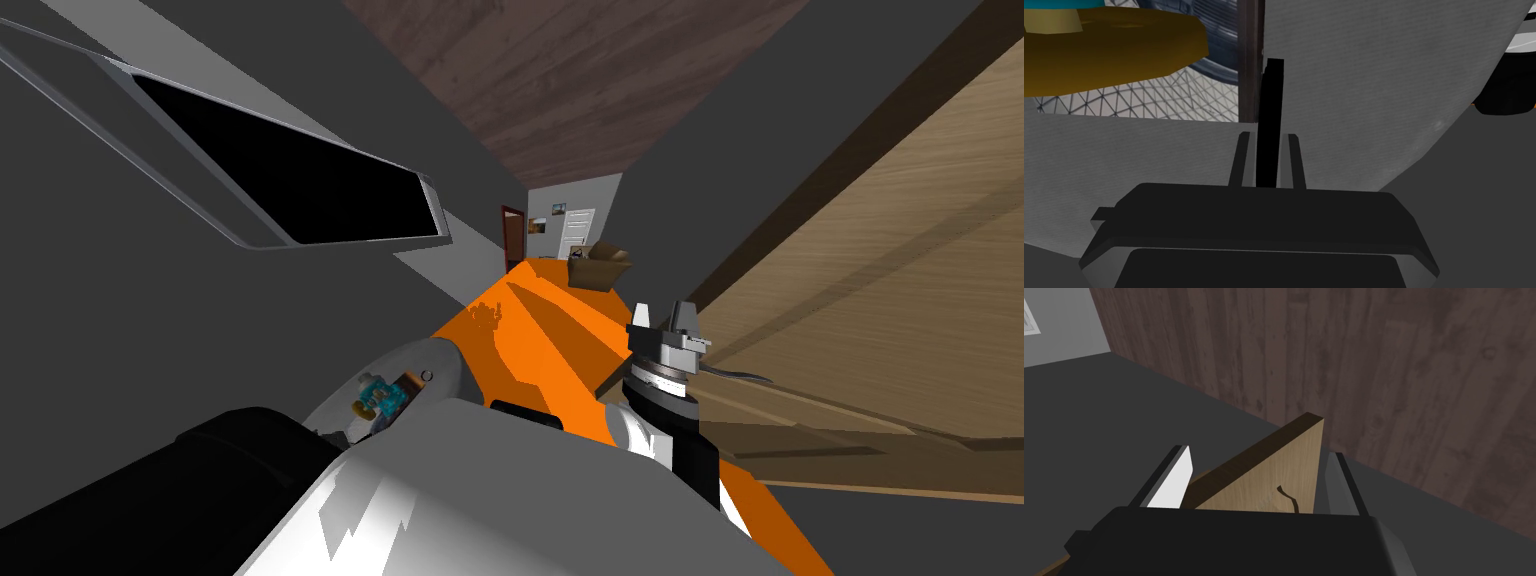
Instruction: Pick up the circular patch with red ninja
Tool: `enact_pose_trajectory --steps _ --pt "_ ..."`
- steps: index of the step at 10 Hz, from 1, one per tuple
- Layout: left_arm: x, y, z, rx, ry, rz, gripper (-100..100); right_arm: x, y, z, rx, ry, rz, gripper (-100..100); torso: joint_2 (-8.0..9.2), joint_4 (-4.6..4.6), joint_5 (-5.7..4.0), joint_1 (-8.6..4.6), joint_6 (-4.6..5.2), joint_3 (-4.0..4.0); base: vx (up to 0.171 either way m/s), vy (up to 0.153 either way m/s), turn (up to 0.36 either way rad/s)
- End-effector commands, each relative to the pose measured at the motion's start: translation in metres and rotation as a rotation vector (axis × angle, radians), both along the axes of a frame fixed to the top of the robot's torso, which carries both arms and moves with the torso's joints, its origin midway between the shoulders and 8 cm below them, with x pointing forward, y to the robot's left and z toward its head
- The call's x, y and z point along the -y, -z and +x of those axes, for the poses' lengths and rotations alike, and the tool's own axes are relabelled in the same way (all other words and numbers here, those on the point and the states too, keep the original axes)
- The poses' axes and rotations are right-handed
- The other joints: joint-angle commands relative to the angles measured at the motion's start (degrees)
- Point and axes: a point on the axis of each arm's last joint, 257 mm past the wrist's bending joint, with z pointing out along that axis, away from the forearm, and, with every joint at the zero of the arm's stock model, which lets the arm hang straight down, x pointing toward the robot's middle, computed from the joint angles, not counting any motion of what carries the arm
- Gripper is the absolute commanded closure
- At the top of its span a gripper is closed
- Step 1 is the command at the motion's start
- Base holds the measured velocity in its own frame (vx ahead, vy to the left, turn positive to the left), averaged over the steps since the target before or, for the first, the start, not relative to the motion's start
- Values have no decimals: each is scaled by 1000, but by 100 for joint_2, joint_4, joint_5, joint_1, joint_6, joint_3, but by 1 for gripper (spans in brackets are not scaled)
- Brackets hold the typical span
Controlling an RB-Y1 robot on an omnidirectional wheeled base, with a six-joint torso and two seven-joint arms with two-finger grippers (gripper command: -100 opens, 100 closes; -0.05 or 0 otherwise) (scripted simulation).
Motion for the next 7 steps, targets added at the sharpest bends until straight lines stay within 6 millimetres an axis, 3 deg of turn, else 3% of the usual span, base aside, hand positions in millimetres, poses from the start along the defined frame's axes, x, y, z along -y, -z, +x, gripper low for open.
enact_pose_trajectory --steps 1,2,3,4,6,7 --pt "0 0 0 0 0 0 100 0 0 0 0 0 0 0 0 0 0 0 0 0 0 0 0" --pt "0 0 0 0 0 -1 100 0 0 0 0 0 0 0 0 0 0 2 1 0 0 0 0" --pt "0 0 0 0 -1 -1 0 0 0 0 0 0 0 0 0 0 -1 2 1 0 0 0 0" --pt "-3 -10 -5 0 -1 3 100 0 0 0 0 0 0 0 0 0 -1 2 1 0 8 -9 -25" --pt "-3 -12 -5 0 -2 4 100 0 0 0 0 0 0 0 -4 0 -7 -6 1 -2 10 -8 -6" --pt "-3 -13 -6 0 -1 3 0 0 0 0 0 0 0 0 -3 0 -3 -4 1 -1 0 0 0"
